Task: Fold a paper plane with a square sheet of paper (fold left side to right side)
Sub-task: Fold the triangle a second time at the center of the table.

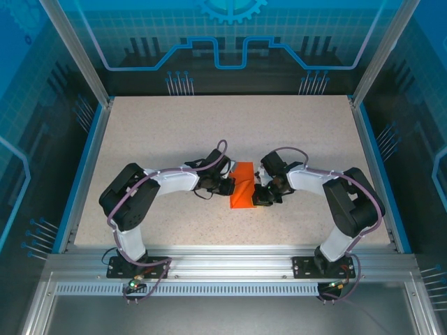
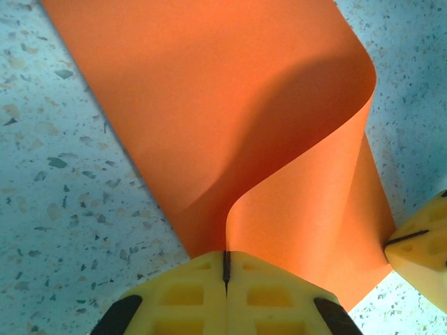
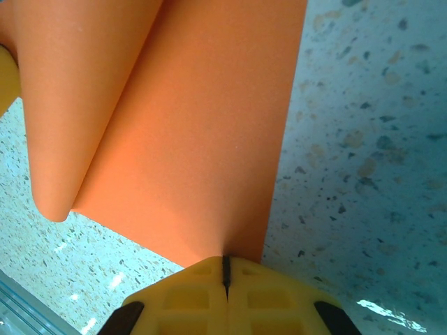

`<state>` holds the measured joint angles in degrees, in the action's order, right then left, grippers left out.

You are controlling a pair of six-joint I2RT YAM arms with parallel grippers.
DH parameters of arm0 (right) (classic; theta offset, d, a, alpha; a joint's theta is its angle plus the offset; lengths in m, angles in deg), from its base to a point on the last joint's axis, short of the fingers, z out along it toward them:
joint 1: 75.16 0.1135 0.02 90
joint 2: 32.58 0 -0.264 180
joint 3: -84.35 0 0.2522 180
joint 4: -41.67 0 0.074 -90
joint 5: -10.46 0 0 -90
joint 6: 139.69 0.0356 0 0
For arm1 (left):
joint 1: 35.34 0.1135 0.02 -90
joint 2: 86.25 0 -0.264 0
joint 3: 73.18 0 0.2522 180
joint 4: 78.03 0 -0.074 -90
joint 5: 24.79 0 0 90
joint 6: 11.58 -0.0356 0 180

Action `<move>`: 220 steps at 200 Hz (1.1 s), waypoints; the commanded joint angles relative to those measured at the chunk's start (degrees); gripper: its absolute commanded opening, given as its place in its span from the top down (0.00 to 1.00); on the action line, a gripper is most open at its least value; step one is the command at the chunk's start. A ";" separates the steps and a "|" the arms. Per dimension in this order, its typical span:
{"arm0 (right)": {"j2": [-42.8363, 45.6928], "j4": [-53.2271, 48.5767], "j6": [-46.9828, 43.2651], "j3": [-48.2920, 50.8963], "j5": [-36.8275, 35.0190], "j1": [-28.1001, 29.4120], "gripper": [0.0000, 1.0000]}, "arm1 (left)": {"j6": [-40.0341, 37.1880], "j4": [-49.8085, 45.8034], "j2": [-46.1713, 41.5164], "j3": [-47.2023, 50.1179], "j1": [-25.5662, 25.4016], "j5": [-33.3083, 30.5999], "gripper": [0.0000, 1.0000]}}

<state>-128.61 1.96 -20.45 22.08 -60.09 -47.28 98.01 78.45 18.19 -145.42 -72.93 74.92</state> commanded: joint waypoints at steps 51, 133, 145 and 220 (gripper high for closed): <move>-1.27 -3.31 -0.84 -0.01 -2.46 1.08 0.97 | -0.02 0.06 1.66 -2.14 0.90 -1.18 1.00; -1.44 -3.40 -0.84 -0.03 -2.56 1.12 0.97 | 0.00 0.40 1.51 -1.83 0.94 -1.65 1.00; -1.44 -3.40 -0.84 0.00 -2.50 1.10 0.97 | 0.03 0.44 1.57 -1.89 1.00 -1.63 1.00; -1.49 -3.64 -0.84 0.11 -2.73 1.13 0.97 | 0.14 0.70 2.36 -2.07 0.97 -1.60 1.00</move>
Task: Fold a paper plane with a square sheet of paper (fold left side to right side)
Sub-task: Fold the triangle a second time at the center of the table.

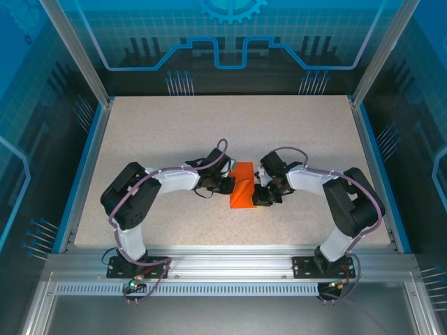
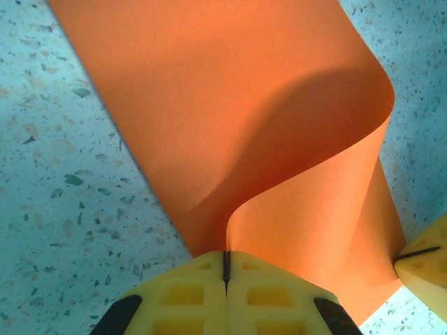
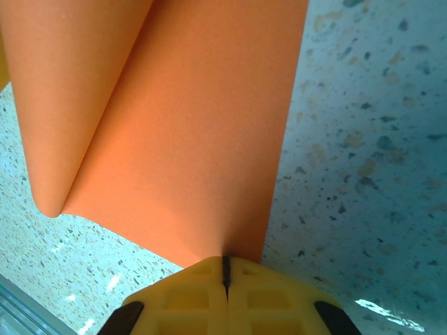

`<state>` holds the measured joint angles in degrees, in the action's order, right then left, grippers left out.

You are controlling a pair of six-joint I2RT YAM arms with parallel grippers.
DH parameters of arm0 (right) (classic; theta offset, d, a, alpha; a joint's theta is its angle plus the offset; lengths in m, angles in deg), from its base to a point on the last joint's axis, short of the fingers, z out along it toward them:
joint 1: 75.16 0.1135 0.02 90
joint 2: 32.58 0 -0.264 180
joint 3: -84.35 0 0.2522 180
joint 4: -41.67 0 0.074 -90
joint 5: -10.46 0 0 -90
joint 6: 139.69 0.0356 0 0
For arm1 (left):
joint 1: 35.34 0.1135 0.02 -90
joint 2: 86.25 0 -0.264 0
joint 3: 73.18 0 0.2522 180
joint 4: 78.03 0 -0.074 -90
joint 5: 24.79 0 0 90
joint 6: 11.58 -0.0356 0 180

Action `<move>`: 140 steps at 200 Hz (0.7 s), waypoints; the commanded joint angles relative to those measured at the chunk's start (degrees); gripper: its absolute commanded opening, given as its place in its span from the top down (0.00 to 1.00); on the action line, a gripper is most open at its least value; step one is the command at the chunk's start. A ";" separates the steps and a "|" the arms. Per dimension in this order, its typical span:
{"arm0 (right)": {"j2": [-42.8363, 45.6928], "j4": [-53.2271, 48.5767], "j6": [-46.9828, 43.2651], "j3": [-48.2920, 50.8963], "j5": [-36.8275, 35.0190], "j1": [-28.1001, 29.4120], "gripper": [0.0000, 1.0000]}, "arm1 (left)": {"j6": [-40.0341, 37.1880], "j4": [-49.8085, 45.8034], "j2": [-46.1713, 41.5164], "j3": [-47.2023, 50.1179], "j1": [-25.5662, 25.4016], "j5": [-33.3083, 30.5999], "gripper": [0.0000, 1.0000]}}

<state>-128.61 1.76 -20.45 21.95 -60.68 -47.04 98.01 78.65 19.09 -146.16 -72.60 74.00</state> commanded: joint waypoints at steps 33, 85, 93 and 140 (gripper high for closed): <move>-1.70 -3.50 -0.78 0.10 -2.15 0.88 0.97 | 0.14 0.85 1.90 -1.33 0.62 -0.55 1.00; -1.96 -3.64 -0.84 0.00 -2.15 0.88 0.97 | 0.06 0.79 1.97 -1.38 0.64 -0.37 1.00; -1.97 -3.76 -0.84 -0.04 -2.15 0.88 0.97 | -0.06 0.59 2.06 -1.36 0.65 -0.36 1.00; 1.20 1.65 -0.13 1.22 4.58 -1.22 0.97 | -0.28 0.08 2.56 -0.66 0.69 -0.03 1.00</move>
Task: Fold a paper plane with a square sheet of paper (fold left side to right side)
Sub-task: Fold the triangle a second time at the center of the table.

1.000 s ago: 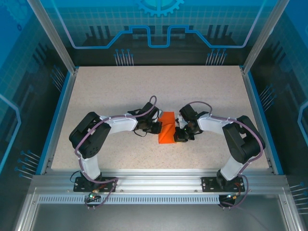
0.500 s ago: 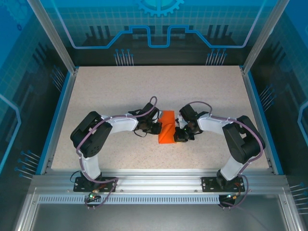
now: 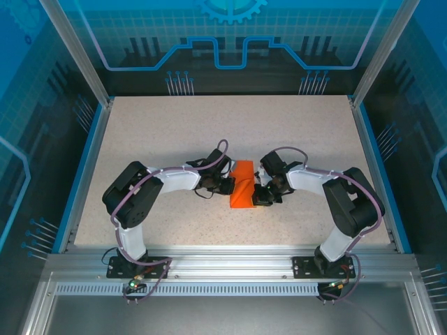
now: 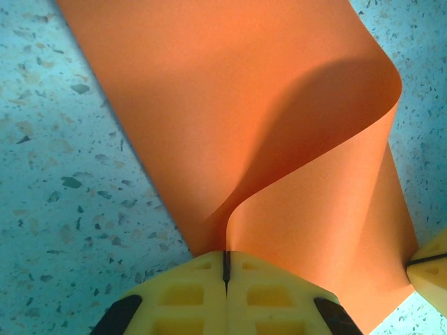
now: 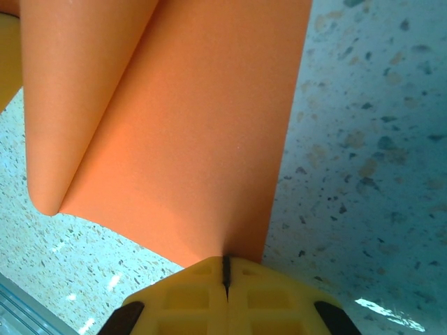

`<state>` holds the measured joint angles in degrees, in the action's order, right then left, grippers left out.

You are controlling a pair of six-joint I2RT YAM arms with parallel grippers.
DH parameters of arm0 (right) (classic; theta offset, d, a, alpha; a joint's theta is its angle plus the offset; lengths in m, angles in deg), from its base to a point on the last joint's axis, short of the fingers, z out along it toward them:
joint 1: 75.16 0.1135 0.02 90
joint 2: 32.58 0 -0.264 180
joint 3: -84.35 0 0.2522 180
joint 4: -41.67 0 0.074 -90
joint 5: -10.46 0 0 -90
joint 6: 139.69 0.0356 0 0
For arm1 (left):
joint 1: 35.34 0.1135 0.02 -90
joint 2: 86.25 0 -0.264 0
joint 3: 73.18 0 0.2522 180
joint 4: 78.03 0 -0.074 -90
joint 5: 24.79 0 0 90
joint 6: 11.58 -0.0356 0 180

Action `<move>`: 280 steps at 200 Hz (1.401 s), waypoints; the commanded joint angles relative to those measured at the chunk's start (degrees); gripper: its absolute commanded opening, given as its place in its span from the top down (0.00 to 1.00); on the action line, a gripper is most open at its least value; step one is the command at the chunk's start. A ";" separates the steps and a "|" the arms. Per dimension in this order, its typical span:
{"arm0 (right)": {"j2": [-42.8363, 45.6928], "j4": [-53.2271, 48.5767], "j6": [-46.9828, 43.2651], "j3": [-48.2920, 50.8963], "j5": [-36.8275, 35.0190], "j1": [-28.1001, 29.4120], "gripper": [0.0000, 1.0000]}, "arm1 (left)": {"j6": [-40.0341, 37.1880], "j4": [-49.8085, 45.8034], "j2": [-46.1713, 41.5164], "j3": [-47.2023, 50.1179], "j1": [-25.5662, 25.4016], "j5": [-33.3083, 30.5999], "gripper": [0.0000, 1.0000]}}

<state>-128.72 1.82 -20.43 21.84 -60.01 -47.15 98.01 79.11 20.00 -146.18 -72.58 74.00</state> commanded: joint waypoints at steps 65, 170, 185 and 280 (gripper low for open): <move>4.04 19.46 7.72 3.14 14.17 -5.28 0.98 | -0.43 -0.07 1.45 -0.41 0.62 0.47 1.00; -6.24 21.41 8.84 -4.90 15.55 -2.09 0.99 | -0.42 -0.47 1.73 -0.70 0.54 0.43 1.00; -7.05 20.42 8.22 -5.34 15.12 -2.05 0.99 | -0.46 -0.64 1.85 -0.96 0.51 0.43 1.00; -8.96 13.99 3.84 -6.96 9.87 -2.05 0.99 | -0.81 -1.88 1.98 -1.75 0.50 -0.27 1.00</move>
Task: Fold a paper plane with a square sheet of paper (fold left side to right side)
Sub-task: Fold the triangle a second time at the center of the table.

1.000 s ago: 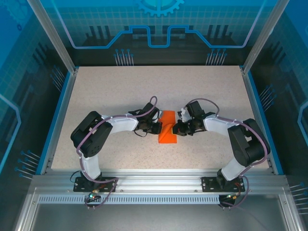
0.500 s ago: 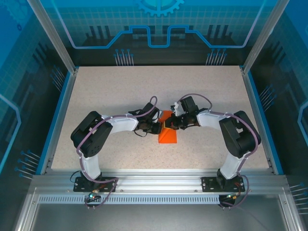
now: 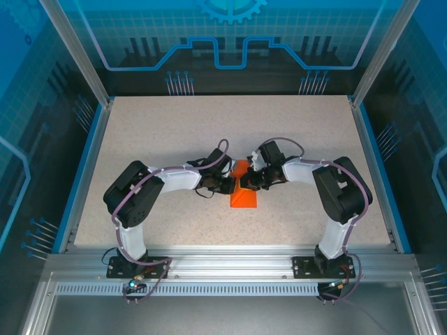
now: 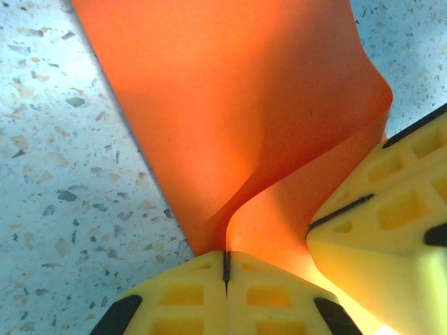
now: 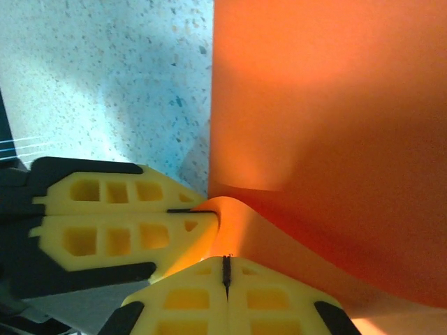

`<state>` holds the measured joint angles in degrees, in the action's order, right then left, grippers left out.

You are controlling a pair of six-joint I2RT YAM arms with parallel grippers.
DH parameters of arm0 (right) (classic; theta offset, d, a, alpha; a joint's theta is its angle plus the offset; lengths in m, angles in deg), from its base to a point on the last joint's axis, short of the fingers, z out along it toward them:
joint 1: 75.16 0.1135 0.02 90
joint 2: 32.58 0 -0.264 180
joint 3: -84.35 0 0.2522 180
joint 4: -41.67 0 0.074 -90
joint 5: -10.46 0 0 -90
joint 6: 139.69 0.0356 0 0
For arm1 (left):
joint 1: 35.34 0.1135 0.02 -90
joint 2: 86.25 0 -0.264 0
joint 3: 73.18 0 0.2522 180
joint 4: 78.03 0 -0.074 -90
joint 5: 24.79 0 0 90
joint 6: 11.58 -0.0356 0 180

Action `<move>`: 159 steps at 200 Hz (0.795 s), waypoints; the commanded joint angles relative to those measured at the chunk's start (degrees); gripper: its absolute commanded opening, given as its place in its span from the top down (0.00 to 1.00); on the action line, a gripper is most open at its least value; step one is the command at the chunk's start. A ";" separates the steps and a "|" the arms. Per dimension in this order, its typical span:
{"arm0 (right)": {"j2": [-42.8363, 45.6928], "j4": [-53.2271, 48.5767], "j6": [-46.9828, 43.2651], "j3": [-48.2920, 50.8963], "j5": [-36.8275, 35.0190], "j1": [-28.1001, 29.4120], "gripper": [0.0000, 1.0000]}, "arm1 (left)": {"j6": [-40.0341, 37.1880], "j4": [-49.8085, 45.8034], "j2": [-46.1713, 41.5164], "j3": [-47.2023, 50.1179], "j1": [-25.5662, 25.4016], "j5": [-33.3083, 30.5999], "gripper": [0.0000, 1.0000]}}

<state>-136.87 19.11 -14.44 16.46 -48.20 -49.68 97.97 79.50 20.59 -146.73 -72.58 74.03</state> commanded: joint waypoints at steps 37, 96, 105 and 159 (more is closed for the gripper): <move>-0.75 -4.30 -2.80 -1.26 -3.42 0.53 0.99 | -1.00 -2.80 1.50 -1.56 0.50 -0.48 1.00; -1.10 -5.87 -3.51 -1.13 -5.35 0.36 0.99 | -1.09 -3.32 1.52 -2.13 0.52 -0.46 1.00; -1.16 -5.97 -3.43 -1.02 -5.53 0.37 0.99 | -1.05 -3.42 1.63 -2.24 0.50 -0.38 1.00; -1.51 -6.91 -2.99 -0.24 -6.55 0.01 0.99 | -1.12 -4.37 0.64 -2.88 0.50 -0.69 0.97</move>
<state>-137.24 14.70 -16.76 16.22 -53.41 -49.68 97.82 77.80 21.08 -148.00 -72.58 74.03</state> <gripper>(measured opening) 0.044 0.048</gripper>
